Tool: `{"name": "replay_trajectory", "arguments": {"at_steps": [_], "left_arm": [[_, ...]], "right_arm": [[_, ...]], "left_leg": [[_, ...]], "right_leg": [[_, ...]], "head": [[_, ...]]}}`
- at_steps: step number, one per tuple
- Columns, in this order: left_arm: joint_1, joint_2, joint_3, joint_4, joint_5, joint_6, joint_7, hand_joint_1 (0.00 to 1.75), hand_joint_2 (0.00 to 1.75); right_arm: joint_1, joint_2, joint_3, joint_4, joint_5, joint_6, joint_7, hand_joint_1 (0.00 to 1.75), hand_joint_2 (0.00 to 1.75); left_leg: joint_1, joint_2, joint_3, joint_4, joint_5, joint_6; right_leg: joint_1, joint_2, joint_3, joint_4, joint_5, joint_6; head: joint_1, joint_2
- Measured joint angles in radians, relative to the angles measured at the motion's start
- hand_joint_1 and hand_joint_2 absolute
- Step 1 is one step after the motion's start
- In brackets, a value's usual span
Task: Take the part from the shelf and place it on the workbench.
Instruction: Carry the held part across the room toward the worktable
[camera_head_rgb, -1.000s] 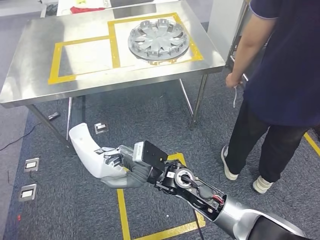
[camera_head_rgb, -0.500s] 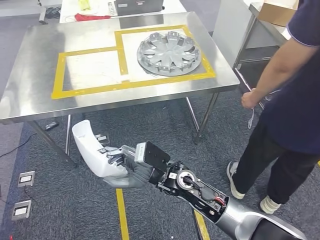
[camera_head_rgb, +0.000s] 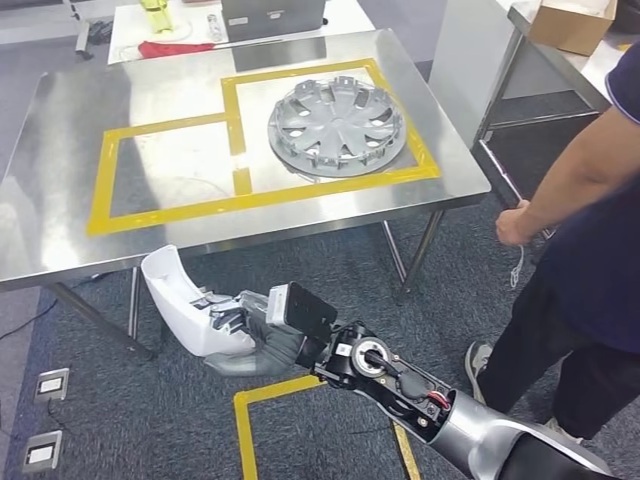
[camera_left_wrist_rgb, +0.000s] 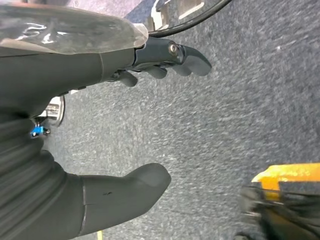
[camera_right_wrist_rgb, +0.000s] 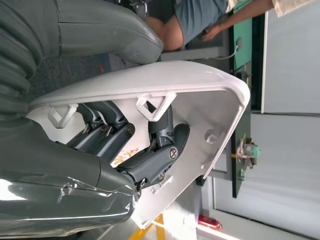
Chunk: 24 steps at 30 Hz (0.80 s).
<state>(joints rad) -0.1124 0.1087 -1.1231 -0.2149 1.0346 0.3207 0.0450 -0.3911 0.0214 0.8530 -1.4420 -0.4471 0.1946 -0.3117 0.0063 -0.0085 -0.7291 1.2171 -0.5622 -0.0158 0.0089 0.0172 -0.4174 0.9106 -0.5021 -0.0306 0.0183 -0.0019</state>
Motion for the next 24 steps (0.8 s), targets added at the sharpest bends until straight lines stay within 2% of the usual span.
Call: {"name": "replay_trajectory", "arguments": {"at_steps": [1,3,4,5,7,8,9,10,11,12,13,14,15,16,17,18,19,20,21,24], "left_arm": [[0.002,0.001,0.0,0.0,0.0,0.0,0.0,0.0,1.75],[0.006,0.002,0.0,0.0,0.0,0.0,0.0,0.0,1.75],[0.007,0.003,0.0,0.0,0.0,0.0,0.0,0.0,1.75],[0.007,0.003,0.0,0.0,0.0,0.0,0.0,0.0,1.75],[0.004,0.002,0.0,0.0,0.0,0.0,0.0,0.0,1.75],[0.003,0.001,0.0,0.0,0.0,0.0,0.0,0.0,1.75],[0.003,0.001,0.0,0.0,0.0,0.0,0.0,0.0,1.75],[0.003,0.001,0.0,0.0,0.0,0.0,0.0,0.0,1.75],[0.003,0.002,0.0,0.0,0.0,0.0,0.0,0.0,1.75],[0.003,0.003,0.0,0.0,0.001,0.0,0.0,0.0,1.75],[0.003,0.004,0.0,0.0,0.002,0.0,0.0,0.0,1.75],[0.003,0.004,0.0,0.0,0.002,0.001,-0.001,0.0,1.75],[0.003,0.005,0.0,0.0,0.002,0.001,-0.002,0.0,1.75],[0.003,0.005,0.0,0.0,0.001,0.002,-0.005,0.0,1.75],[0.005,0.004,0.0,0.0,0.0,0.002,-0.007,0.0,1.75],[0.005,0.003,0.0,0.0,0.0,0.003,-0.009,0.0,1.75],[0.004,0.002,0.0,0.0,0.0,0.003,-0.011,0.0,1.75],[0.002,0.001,0.0,0.0,0.0,0.004,-0.013,0.0,1.75],[-0.001,0.002,0.0,0.0,0.0,0.004,-0.014,0.0,1.75],[0.003,0.004,0.0,0.0,0.002,0.006,-0.015,0.0,1.75]], "right_arm": [[0.0,0.0,0.0,0.0,0.0,0.0,0.0,1.75,1.75],[0.001,0.0,0.0,0.001,0.0,0.0,0.0,1.75,1.75],[0.0,0.0,0.0,0.001,0.0,0.0,0.001,1.75,1.75],[0.0,0.0,0.0,0.001,0.0,0.0,0.001,1.75,1.75],[-0.001,0.0,-0.001,-0.002,0.001,0.0,0.0,1.75,1.75],[-0.002,0.0,-0.001,-0.003,0.001,0.0,0.0,1.75,1.75],[-0.003,0.0,-0.001,-0.004,0.001,0.0,0.0,1.75,1.75],[-0.004,0.0,-0.001,-0.005,0.001,0.0,0.0,1.75,1.75],[-0.003,0.0,-0.001,-0.005,0.0,0.0,0.0,1.75,1.75],[-0.003,-0.001,-0.001,-0.005,0.0,0.0,0.001,1.75,1.75],[-0.002,-0.001,-0.001,-0.005,0.0,0.0,0.001,1.75,1.75],[0.0,-0.001,0.0,-0.005,-0.001,0.0,0.001,1.75,1.75],[0.0,-0.001,0.0,-0.005,-0.001,0.0,0.002,1.75,1.75],[0.0,-0.001,0.0,-0.005,-0.001,0.001,0.002,1.75,1.75],[0.0,-0.002,0.0,-0.004,-0.001,0.001,0.002,1.75,1.75],[0.0,-0.003,0.0,-0.003,-0.001,0.001,0.001,1.75,1.75],[0.0,-0.004,0.001,-0.002,-0.001,0.001,0.001,1.75,1.75],[0.0,-0.005,0.001,0.0,-0.002,0.001,0.0,1.75,1.75],[0.0,-0.006,0.001,0.001,-0.002,0.002,-0.001,1.75,1.75],[-0.003,-0.006,0.002,0.004,-0.002,0.003,-0.003,1.75,1.75]], "left_leg": [[0.001,0.001,0.002,-0.053,0.032,-0.001],[0.002,0.004,0.017,-0.186,0.164,0.0],[-0.001,0.006,0.022,-0.228,0.215,0.004],[-0.003,0.008,0.024,-0.251,0.244,0.01],[-0.004,0.007,0.035,-0.254,0.23,0.025],[-0.003,0.006,0.046,-0.256,0.223,0.031],[-0.002,0.006,0.061,-0.258,0.214,0.037],[-0.001,0.005,0.078,-0.26,0.205,0.043],[-0.002,0.005,0.093,-0.261,0.191,0.046],[-0.002,0.004,0.109,-0.262,0.178,0.048],[-0.002,0.004,0.128,-0.261,0.164,0.049],[-0.002,0.002,0.148,-0.261,0.149,0.049],[-0.002,0.0,0.171,-0.261,0.135,0.048],[-0.002,-0.001,0.194,-0.261,0.12,0.047],[-0.002,-0.003,0.213,-0.263,0.104,0.045],[-0.002,-0.004,0.223,-0.265,0.092,0.043],[-0.002,-0.006,0.226,-0.267,0.086,0.039],[-0.001,-0.008,0.223,-0.269,0.084,0.035],[-0.002,-0.009,0.219,-0.27,0.084,0.032],[-0.002,-0.01,0.217,-0.276,0.082,0.031]], "right_leg": [[-0.001,0.001,0.02,0.0,-0.016,0.002],[0.0,0.002,0.049,0.001,-0.053,0.009],[0.001,0.002,0.059,-0.001,-0.072,0.013],[0.003,0.003,0.07,-0.003,-0.084,0.019],[0.002,0.002,0.088,-0.001,-0.09,0.028],[0.001,0.0,0.087,0.019,-0.085,0.033],[0.0,-0.002,0.066,0.062,-0.082,0.037],[-0.001,-0.005,0.03,0.126,-0.086,0.041],[-0.002,-0.007,-0.019,0.201,-0.102,0.046],[-0.003,-0.008,-0.072,0.268,-0.133,0.048],[-0.004,-0.008,-0.118,0.312,-0.176,0.05],[-0.006,-0.008,-0.152,0.324,-0.215,0.052],[-0.006,-0.008,-0.172,0.306,-0.232,0.051],[-0.007,-0.008,-0.183,0.266,-0.214,0.049],[-0.006,-0.008,-0.188,0.209,-0.147,0.044],[-0.004,-0.008,-0.196,0.148,-0.046,0.038],[-0.001,-0.008,-0.201,0.1,0.043,0.032],[0.002,-0.008,-0.21,0.064,0.112,0.028],[0.004,-0.007,-0.217,0.047,0.145,0.031],[0.003,0.0,-0.217,0.037,0.147,0.042]], "head": [[-0.003,0.0],[-0.011,0.0],[-0.014,0.0],[-0.016,0.0],[-0.013,0.0],[-0.01,0.0],[-0.006,0.0],[-0.001,0.0],[0.005,0.0],[0.01,0.0],[0.015,0.0],[0.019,0.0],[0.022,0.0],[0.026,0.0],[0.03,0.0],[0.031,0.0],[0.029,0.0],[0.028,0.0],[0.027,0.0],[0.029,0.0]]}}
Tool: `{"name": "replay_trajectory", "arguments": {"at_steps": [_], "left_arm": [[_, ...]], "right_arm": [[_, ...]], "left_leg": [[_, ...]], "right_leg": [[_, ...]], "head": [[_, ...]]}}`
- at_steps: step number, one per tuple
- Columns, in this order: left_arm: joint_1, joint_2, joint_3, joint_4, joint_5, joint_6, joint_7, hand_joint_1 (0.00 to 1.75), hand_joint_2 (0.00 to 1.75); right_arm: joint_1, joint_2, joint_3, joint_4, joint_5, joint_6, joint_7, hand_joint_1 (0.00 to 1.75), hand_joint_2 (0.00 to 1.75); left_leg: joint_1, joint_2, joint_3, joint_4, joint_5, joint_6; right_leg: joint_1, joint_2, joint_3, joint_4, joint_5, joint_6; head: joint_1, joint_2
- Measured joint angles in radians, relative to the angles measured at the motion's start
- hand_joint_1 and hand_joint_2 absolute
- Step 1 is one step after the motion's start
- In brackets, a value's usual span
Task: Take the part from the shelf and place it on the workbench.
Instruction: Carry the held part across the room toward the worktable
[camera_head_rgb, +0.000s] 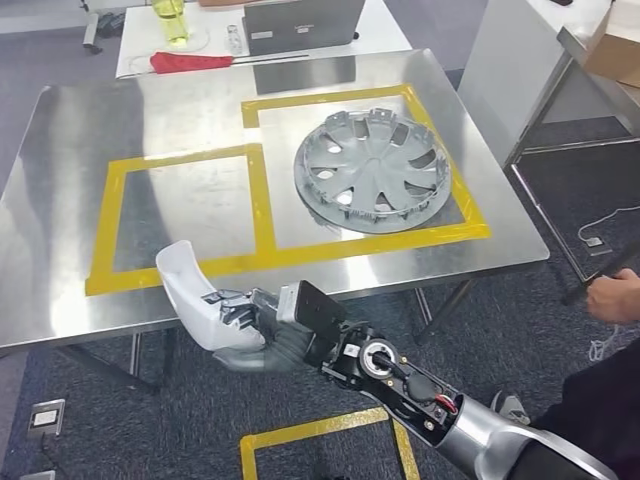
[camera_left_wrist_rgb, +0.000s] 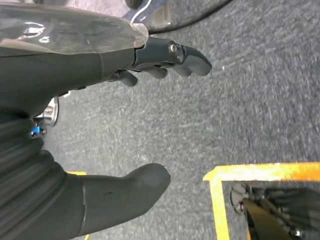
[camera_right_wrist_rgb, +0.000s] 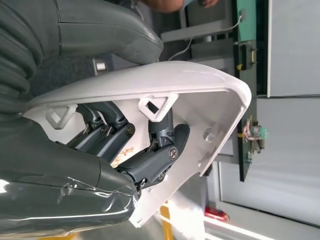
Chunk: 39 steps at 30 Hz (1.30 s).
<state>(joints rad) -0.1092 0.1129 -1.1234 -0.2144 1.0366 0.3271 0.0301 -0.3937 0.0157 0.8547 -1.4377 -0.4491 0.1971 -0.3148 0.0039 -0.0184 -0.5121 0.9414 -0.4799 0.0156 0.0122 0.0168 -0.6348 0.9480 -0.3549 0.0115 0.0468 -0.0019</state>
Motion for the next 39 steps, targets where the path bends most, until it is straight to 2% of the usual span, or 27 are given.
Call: {"name": "replay_trajectory", "arguments": {"at_steps": [9,21,27,30,31,32,33,35,36,37,38,39], "left_arm": [[-0.002,-0.001,0.0,0.0,0.008,0.006,0.0,0.0,1.75],[-0.003,-0.001,0.0,0.0,0.0,0.005,-0.008,0.0,1.75],[-0.003,-0.001,0.0,0.0,0.009,0.001,-0.01,0.0,1.75],[-0.003,-0.002,0.0,0.0,0.011,0.0,-0.01,0.0,1.75],[-0.003,-0.002,0.0,0.0,0.011,0.0,-0.009,0.0,1.75],[-0.003,-0.003,0.0,0.0,0.011,0.0,-0.009,0.0,1.75],[-0.003,-0.003,0.0,0.0,0.011,0.0,-0.009,0.0,1.75],[-0.002,-0.003,0.0,0.0,0.011,-0.001,-0.009,0.0,1.75],[-0.002,-0.003,0.0,0.0,0.011,-0.001,-0.009,0.0,1.75],[-0.001,-0.003,0.0,0.0,0.011,-0.001,-0.009,0.0,1.75],[-0.001,-0.003,0.0,0.0,0.011,-0.001,-0.009,0.0,1.75],[-0.001,-0.003,0.0,0.0,0.011,-0.001,-0.009,0.0,1.75]], "right_arm": [[-0.004,0.0,-0.001,0.018,-0.023,0.03,-0.031,1.75,1.75],[-0.009,0.0,-0.002,0.019,-0.021,0.034,-0.045,1.75,1.75],[-0.01,0.0,-0.001,0.015,0.019,0.024,-0.034,1.75,1.75],[-0.011,0.002,-0.002,0.012,0.023,0.024,-0.029,1.75,1.75],[-0.013,0.003,-0.002,0.01,0.026,0.024,-0.028,1.75,1.75],[-0.016,0.004,-0.002,0.008,0.029,0.024,-0.028,1.75,1.75],[-0.017,0.004,-0.002,0.007,0.032,0.025,-0.027,1.75,1.75],[-0.02,0.004,-0.002,0.007,0.033,0.025,-0.025,1.75,1.75],[-0.019,0.003,-0.002,0.007,0.033,0.025,-0.024,1.75,1.75],[-0.019,0.003,-0.002,0.007,0.033,0.025,-0.023,1.75,1.75],[-0.019,0.003,-0.002,0.007,0.033,0.025,-0.023,1.75,1.75],[-0.019,0.003,-0.002,0.007,0.033,0.025,-0.023,1.75,1.75]], "left_leg": [[-0.001,0.004,0.019,-0.027,-0.006,-0.005],[-0.001,0.005,0.024,-0.028,-0.004,-0.008],[-0.01,0.004,0.022,-0.014,-0.005,0.001],[-0.008,0.004,0.025,-0.021,0.002,0.011],[-0.005,0.004,0.029,-0.028,0.006,0.015],[-0.002,0.004,0.034,-0.034,0.01,0.019],[0.0,0.002,0.038,-0.038,0.013,0.021],[0.001,-0.004,0.039,-0.039,0.013,0.022],[0.001,-0.009,0.04,-0.038,0.012,0.022],[0.003,-0.016,0.041,-0.038,0.01,0.02],[0.005,-0.024,0.044,-0.037,0.008,0.016],[0.008,-0.034,0.049,-0.037,0.004,0.011]], "right_leg": [[0.0,0.003,0.006,-0.001,-0.015,-0.013],[0.0,0.003,0.013,-0.001,-0.014,-0.016],[-0.008,0.003,0.017,-0.001,-0.008,-0.005],[-0.01,0.0,0.019,-0.003,-0.006,0.004],[-0.011,-0.001,0.014,0.009,-0.017,0.008],[-0.011,-0.002,0.001,0.041,-0.038,0.012],[-0.012,-0.004,-0.023,0.098,-0.07,0.016],[-0.017,-0.005,-0.086,0.246,-0.135,0.023],[-0.021,-0.005,-0.108,0.296,-0.149,0.026],[-0.024,-0.005,-0.112,0.306,-0.143,0.029],[-0.027,-0.005,-0.095,0.271,-0.117,0.032],[-0.03,0.0,-0.06,0.201,-0.076,0.034]], "head": [[-0.021,0.0],[-0.026,0.0],[-0.029,0.0],[-0.029,0.0],[-0.028,0.0],[-0.026,0.0],[-0.023,0.0],[-0.017,0.0],[-0.015,0.0],[-0.014,0.0],[-0.014,0.0],[-0.014,0.0]]}}
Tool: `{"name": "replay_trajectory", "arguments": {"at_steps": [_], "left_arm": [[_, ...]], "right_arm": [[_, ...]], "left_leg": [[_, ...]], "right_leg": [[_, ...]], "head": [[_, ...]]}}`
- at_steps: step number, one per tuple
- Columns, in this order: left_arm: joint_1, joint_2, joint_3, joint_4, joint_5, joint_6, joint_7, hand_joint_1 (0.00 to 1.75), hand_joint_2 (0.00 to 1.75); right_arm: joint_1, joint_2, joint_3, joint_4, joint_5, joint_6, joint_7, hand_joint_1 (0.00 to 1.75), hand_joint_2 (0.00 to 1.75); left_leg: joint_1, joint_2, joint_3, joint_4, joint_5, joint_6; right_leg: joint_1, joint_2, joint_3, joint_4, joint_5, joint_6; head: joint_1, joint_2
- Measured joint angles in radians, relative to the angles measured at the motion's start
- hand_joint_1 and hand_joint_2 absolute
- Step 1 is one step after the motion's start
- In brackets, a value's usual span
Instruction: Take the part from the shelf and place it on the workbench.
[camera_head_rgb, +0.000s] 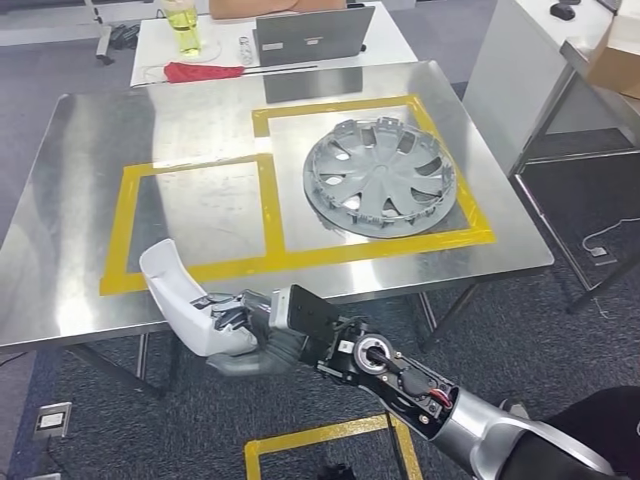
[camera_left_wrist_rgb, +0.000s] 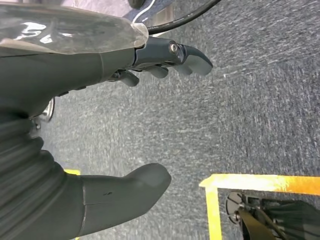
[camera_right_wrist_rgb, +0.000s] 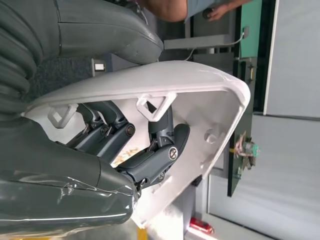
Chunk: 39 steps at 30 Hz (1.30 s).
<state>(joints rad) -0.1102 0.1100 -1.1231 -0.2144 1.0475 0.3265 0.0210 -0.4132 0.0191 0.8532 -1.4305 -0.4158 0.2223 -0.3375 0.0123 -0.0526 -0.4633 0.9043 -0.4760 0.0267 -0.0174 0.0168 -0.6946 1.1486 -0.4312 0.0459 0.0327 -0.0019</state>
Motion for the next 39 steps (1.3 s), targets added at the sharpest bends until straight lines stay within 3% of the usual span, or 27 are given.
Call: {"name": "replay_trajectory", "arguments": {"at_steps": [2,3,4,6,8,9,11,12,13,14,15,17,19,21,23,24,26,27,28,29,30,32,33,35,37,39], "left_arm": [[-0.002,0.0,0.0,0.0,0.0,0.0,0.0,0.0,1.75],[-0.003,-0.001,0.0,0.0,-0.001,0.0,0.0,0.0,1.75],[-0.003,-0.001,0.0,0.0,-0.001,0.0,-0.001,0.0,1.75],[-0.001,-0.003,0.0,0.0,-0.002,0.0,-0.002,0.0,1.75],[-0.001,-0.005,0.0,0.0,-0.003,0.0,-0.004,0.0,1.75],[-0.002,-0.006,0.0,0.0,-0.004,-0.001,-0.006,0.0,1.75],[-0.004,-0.007,0.0,0.0,-0.004,-0.002,-0.007,0.0,1.75],[-0.003,-0.007,0.0,0.0,-0.004,-0.002,-0.008,0.0,1.75],[-0.002,-0.007,0.0,0.0,-0.003,-0.003,-0.008,0.0,1.75],[-0.001,-0.007,0.0,0.0,-0.003,-0.003,-0.009,0.0,1.75],[0.0,-0.007,0.0,0.0,-0.003,-0.003,-0.009,0.0,1.75],[-0.001,-0.006,0.0,0.0,-0.003,-0.003,-0.01,0.0,1.75],[-0.008,-0.006,0.0,0.0,-0.003,-0.004,-0.011,0.0,1.75],[-0.012,-0.006,0.0,0.0,-0.002,-0.004,-0.011,0.0,1.75],[-0.011,-0.007,0.0,0.0,-0.001,-0.005,-0.011,0.0,1.75],[-0.01,-0.007,0.0,0.0,-0.001,-0.005,-0.011,0.0,1.75],[-0.01,-0.007,0.0,0.0,0.0,-0.005,-0.011,0.0,1.75],[-0.011,-0.007,0.0,0.0,0.001,-0.005,-0.011,0.0,1.75],[-0.01,-0.006,0.0,0.0,0.002,-0.006,-0.011,0.0,1.75],[-0.01,-0.006,0.0,0.0,0.003,-0.006,-0.011,0.0,1.75],[-0.01,-0.006,0.0,0.0,0.005,-0.006,-0.011,0.0,1.75],[-0.009,-0.007,0.0,0.0,0.008,-0.008,-0.011,0.0,1.75],[-0.009,-0.007,0.0,0.0,0.009,-0.009,-0.011,0.0,1.75],[-0.007,-0.008,0.0,0.0,0.01,-0.01,-0.011,0.0,1.75],[0.001,-0.005,0.0,0.0,0.011,-0.011,-0.011,0.0,1.75],[0.005,-0.003,0.0,0.0,0.011,-0.012,-0.01,0.0,1.75]], "right_arm": [[-0.001,0.0,0.0,0.0,0.001,0.0,0.001,1.75,1.75],[-0.002,0.0,0.0,0.0,0.002,-0.001,0.002,1.75,1.75],[-0.002,0.0,0.0,0.0,0.003,-0.002,0.003,1.75,1.75],[-0.004,0.0,0.0,-0.001,0.005,-0.007,0.007,1.75,1.75],[-0.008,0.0,-0.001,-0.002,0.006,-0.013,0.011,1.75,1.75],[-0.01,0.0,-0.001,-0.002,0.01,-0.017,0.014,1.75,1.75],[-0.014,-0.001,-0.002,-0.002,0.03,-0.034,0.024,1.75,1.75],[-0.016,-0.002,-0.002,-0.001,0.045,-0.045,0.031,1.75,1.75],[-0.02,-0.002,-0.002,0.0,0.058,-0.057,0.038,1.75,1.75],[-0.026,-0.003,-0.002,0.0,0.07,-0.068,0.044,1.75,1.75],[-0.033,-0.004,-0.003,0.001,0.08,-0.08,0.05,1.75,1.75],[-0.05,-0.007,-0.007,0.001,0.101,-0.105,0.063,1.75,1.75],[-0.062,-0.012,-0.015,0.001,0.129,-0.14,0.079,1.75,1.75],[-0.07,-0.019,-0.023,0.001,0.156,-0.175,0.094,1.75,1.75],[-0.083,-0.03,-0.033,0.0,0.176,-0.201,0.105,1.75,1.75],[-0.09,-0.037,-0.039,0.0,0.182,-0.211,0.109,1.75,1.75],[-0.098,-0.052,-0.05,0.0,0.185,-0.223,0.114,1.75,1.75],[-0.098,-0.059,-0.053,0.0,0.189,-0.23,0.118,1.75,1.75],[-0.098,-0.065,-0.055,0.0,0.197,-0.239,0.125,1.75,1.75],[-0.098,-0.071,-0.058,0.0,0.207,-0.251,0.133,1.75,1.75],[-0.1,-0.078,-0.063,0.0,0.22,-0.266,0.144,1.75,1.75],[-0.108,-0.098,-0.08,-0.003,0.244,-0.299,0.171,1.75,1.75],[-0.113,-0.109,-0.091,-0.006,0.253,-0.312,0.183,1.75,1.75],[-0.12,-0.128,-0.11,-0.013,0.265,-0.328,0.2,1.75,1.75],[-0.124,-0.139,-0.123,-0.018,0.27,-0.333,0.207,1.75,1.75],[-0.127,-0.145,-0.131,-0.025,0.274,-0.339,0.214,1.75,1.75]], "left_leg": [[0.007,-0.017,0.001,0.002,-0.008,-0.012],[0.011,-0.024,-0.002,0.004,-0.01,-0.018],[0.015,-0.029,-0.008,0.006,-0.01,-0.024],[0.02,-0.038,-0.01,0.005,-0.011,-0.035],[0.019,-0.01,-0.033,0.044,-0.025,-0.044],[0.017,0.012,-0.069,0.102,-0.043,-0.047],[0.015,0.038,-0.176,0.257,-0.08,-0.052],[0.015,0.041,-0.223,0.316,-0.085,-0.054],[0.015,0.042,-0.253,0.339,-0.073,-0.054],[0.015,0.045,-0.26,0.321,-0.041,-0.053],[0.014,0.052,-0.245,0.264,0.005,-0.051],[0.005,0.099,-0.186,0.117,0.087,-0.044],[-0.008,0.136,-0.154,0.039,0.104,-0.033],[-0.011,0.12,-0.151,0.032,0.094,-0.022],[-0.009,0.093,-0.145,0.03,0.091,-0.012],[-0.008,0.081,-0.141,0.028,0.091,-0.007],[-0.009,0.056,-0.137,0.028,0.088,0.001],[-0.01,0.041,-0.136,0.029,0.088,0.003],[-0.01,0.026,-0.135,0.03,0.087,0.004],[-0.011,0.01,-0.133,0.031,0.086,0.004],[-0.011,-0.004,-0.131,0.032,0.084,0.004],[-0.011,-0.032,-0.129,0.037,0.081,0.0],[-0.011,-0.044,-0.131,0.04,0.08,-0.002],[-0.008,-0.066,-0.138,0.043,0.082,-0.01],[-0.007,-0.076,-0.141,0.043,0.081,-0.021],[-0.01,-0.036,-0.162,0.093,0.046,-0.03]], "right_leg": [[-0.003,0.028,0.068,-0.136,0.055,0.003],[-0.002,0.039,0.086,-0.172,0.063,0.001],[0.001,0.044,0.091,-0.181,0.057,-0.002],[0.005,0.027,0.1,-0.189,0.051,-0.012],[0.003,0.009,0.122,-0.215,0.04,-0.025],[0.002,-0.001,0.132,-0.228,0.033,-0.033],[0.004,-0.022,0.14,-0.233,0.024,-0.042],[0.005,-0.031,0.143,-0.233,0.019,-0.044],[0.006,-0.04,0.148,-0.233,0.014,-0.046],[0.006,-0.049,0.155,-0.232,0.008,-0.046],[0.006,-0.056,0.164,-0.232,0.002,-0.044],[0.01,-0.071,0.181,-0.23,-0.013,-0.037],[0.017,-0.089,0.189,-0.226,-0.026,-0.026],[0.02,-0.111,0.194,-0.224,-0.037,-0.015],[0.015,-0.095,0.19,-0.192,-0.067,-0.006],[0.012,-0.074,0.172,-0.144,-0.095,-0.003],[0.011,-0.034,0.101,0.003,-0.161,-0.001],[0.011,-0.026,0.065,0.069,-0.181,-0.001],[0.011,-0.023,0.042,0.103,-0.182,-0.001],[0.011,-0.02,0.037,0.097,-0.163,-0.003],[0.01,-0.015,0.052,0.05,-0.125,-0.007],[0.008,0.021,0.105,-0.092,-0.042,-0.015],[0.006,0.041,0.126,-0.148,-0.019,-0.018],[0.007,0.06,0.143,-0.19,-0.013,-0.023],[0.007,0.042,0.15,-0.199,-0.012,-0.032],[0.002,0.022,0.158,-0.211,-0.006,-0.043]], "head": [[-0.003,0.0],[-0.001,0.0],[0.001,0.0],[0.007,0.0],[0.001,0.0],[-0.005,0.0],[-0.017,0.0],[-0.019,0.0],[-0.02,0.0],[-0.021,0.0],[-0.022,0.0],[-0.026,0.0],[-0.029,0.0],[-0.024,0.0],[-0.016,0.0],[-0.013,0.0],[-0.004,0.0],[0.001,0.0],[0.005,0.0],[0.007,0.0],[0.009,0.0],[0.012,0.0],[0.012,0.0],[0.011,0.0],[0.013,0.0],[0.004,0.0]]}}
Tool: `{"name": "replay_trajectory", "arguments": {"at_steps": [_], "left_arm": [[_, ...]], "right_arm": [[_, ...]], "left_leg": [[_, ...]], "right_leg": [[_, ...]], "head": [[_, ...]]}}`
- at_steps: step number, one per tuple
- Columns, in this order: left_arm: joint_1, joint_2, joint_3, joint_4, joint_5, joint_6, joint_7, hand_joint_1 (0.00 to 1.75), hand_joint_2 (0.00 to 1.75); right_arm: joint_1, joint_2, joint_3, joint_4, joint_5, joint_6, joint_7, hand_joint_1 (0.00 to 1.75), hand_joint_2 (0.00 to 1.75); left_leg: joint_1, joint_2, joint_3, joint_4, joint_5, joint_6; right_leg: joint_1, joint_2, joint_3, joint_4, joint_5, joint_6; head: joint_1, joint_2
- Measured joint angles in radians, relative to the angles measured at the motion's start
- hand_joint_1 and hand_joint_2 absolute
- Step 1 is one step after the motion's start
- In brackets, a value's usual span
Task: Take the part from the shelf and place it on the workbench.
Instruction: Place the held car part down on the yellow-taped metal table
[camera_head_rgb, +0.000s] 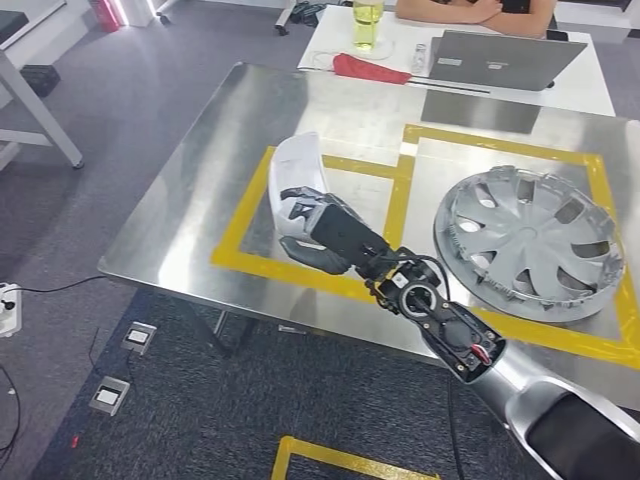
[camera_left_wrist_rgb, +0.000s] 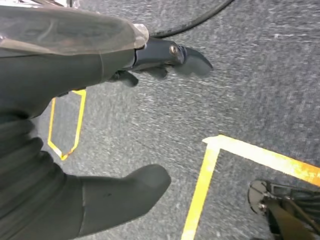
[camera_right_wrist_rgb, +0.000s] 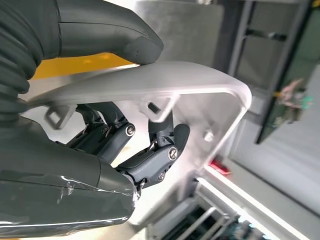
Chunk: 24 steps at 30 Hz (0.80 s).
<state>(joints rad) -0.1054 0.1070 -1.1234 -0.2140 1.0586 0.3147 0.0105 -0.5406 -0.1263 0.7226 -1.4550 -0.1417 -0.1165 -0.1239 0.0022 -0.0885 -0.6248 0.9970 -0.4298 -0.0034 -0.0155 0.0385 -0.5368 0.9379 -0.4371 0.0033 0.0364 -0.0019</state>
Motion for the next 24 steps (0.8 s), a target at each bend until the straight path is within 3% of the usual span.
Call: {"name": "replay_trajectory", "arguments": {"at_steps": [2,3,4,5,6,9,11,13,15,17,19,20,21,22,24], "left_arm": [[-0.004,0.0,0.0,0.0,0.001,-0.001,0.0,0.0,1.75],[-0.006,0.0,0.0,0.0,0.001,-0.002,0.0,0.0,1.75],[-0.006,0.0,0.0,0.0,0.002,-0.003,0.0,0.0,1.75],[-0.006,-0.001,0.0,0.0,0.003,-0.003,0.001,0.0,1.75],[-0.005,0.0,0.0,0.0,0.004,-0.003,0.001,0.0,1.75],[-0.004,0.003,0.0,0.0,0.009,-0.002,0.003,0.0,1.75],[-0.004,0.004,0.0,0.0,0.012,-0.001,0.003,0.0,1.75],[-0.002,0.004,0.0,0.0,0.015,0.0,0.002,0.0,1.75],[-0.003,0.004,0.0,0.0,0.017,0.0,0.002,0.0,1.75],[-0.004,0.003,0.0,0.0,0.014,0.0,0.002,0.0,1.75],[-0.005,0.002,0.0,0.0,0.01,-0.002,0.002,0.0,1.75],[-0.005,0.002,0.0,0.0,0.009,-0.004,0.001,0.0,1.75],[-0.005,0.002,0.0,0.0,0.007,-0.005,0.001,0.0,1.75],[-0.005,0.002,0.0,0.0,0.006,-0.006,0.001,0.0,1.75],[-0.006,0.001,0.0,0.0,0.005,-0.009,0.001,0.0,1.75]], "right_arm": [[0.003,-0.014,-0.008,-0.006,0.014,-0.018,0.019,1.75,1.75],[0.007,-0.026,-0.014,-0.008,0.024,-0.032,0.032,1.75,1.75],[0.011,-0.04,-0.02,-0.011,0.033,-0.047,0.044,1.75,1.75],[0.014,-0.054,-0.028,-0.014,0.041,-0.06,0.055,1.75,1.75],[0.017,-0.068,-0.037,-0.017,0.047,-0.073,0.063,1.75,1.75],[0.025,-0.11,-0.075,-0.033,0.06,-0.109,0.087,1.75,1.75],[0.033,-0.138,-0.104,-0.043,0.067,-0.129,0.1,1.75,1.75],[0.044,-0.16,-0.129,-0.051,0.07,-0.14,0.108,1.75,1.75],[0.053,-0.18,-0.149,-0.057,0.07,-0.147,0.112,1.75,1.75],[0.065,-0.204,-0.172,-0.061,0.073,-0.158,0.116,1.75,1.75],[0.09,-0.226,-0.195,-0.063,0.09,-0.173,0.13,1.75,1.75],[0.105,-0.236,-0.205,-0.065,0.104,-0.179,0.14,1.75,1.75],[0.119,-0.245,-0.215,-0.068,0.12,-0.185,0.15,1.75,1.75],[0.131,-0.253,-0.226,-0.073,0.134,-0.189,0.159,1.75,1.75],[0.149,-0.269,-0.253,-0.08,0.153,-0.195,0.171,1.75,1.75]], "left_leg": [[0.002,0.055,-0.06,0.13,-0.067,-0.007],[0.004,0.069,-0.092,0.198,-0.093,-0.011],[0.006,0.076,-0.113,0.239,-0.104,-0.015],[0.008,0.08,-0.113,0.242,-0.096,-0.017],[0.01,0.086,-0.092,0.203,-0.072,-0.018],[0.005,0.131,0.024,-0.008,0.008,-0.01],[-0.003,0.139,0.049,-0.058,0.014,0.002],[-0.004,0.118,0.049,-0.059,0.016,0.013],[0.0,0.101,0.054,-0.065,0.019,0.024],[0.002,0.082,0.057,-0.067,0.02,0.032],[0.002,0.058,0.057,-0.066,0.02,0.035],[0.001,0.044,0.058,-0.065,0.02,0.035],[0.001,0.03,0.059,-0.064,0.02,0.035],[0.002,0.016,0.061,-0.062,0.019,0.034],[0.001,-0.01,0.059,-0.055,0.016,0.029]], "right_leg": [[0.001,-0.024,0.003,-0.003,0.001,-0.005],[0.002,-0.038,0.003,-0.003,0.001,-0.006],[0.002,-0.053,0.003,-0.003,0.0,-0.005],[0.002,-0.066,0.003,-0.003,-0.002,-0.005],[0.002,-0.078,0.004,-0.003,-0.003,-0.003],[0.005,-0.105,0.011,-0.002,-0.011,0.008],[0.009,-0.12,0.015,-0.001,-0.016,0.019],[0.006,-0.129,0.02,0.001,-0.023,0.031],[0.0,-0.101,0.007,0.043,-0.055,0.041],[-0.003,-0.059,-0.048,0.171,-0.122,0.047],[-0.003,-0.044,-0.111,0.301,-0.169,0.05],[-0.003,-0.042,-0.121,0.317,-0.164,0.05],[-0.003,-0.041,-0.113,0.293,-0.14,0.048],[-0.004,-0.032,-0.086,0.229,-0.1,0.046],[-0.008,0.009,-0.023,0.083,-0.036,0.041]], "head": [[-0.016,0.0],[-0.021,0.0],[-0.023,0.0],[-0.025,0.0],[-0.026,0.0],[-0.028,0.0],[-0.024,0.0],[-0.02,0.0],[-0.018,0.0],[-0.009,0.0],[0.0,0.0],[0.004,0.0],[0.006,0.0],[0.01,0.0],[0.014,0.0]]}}
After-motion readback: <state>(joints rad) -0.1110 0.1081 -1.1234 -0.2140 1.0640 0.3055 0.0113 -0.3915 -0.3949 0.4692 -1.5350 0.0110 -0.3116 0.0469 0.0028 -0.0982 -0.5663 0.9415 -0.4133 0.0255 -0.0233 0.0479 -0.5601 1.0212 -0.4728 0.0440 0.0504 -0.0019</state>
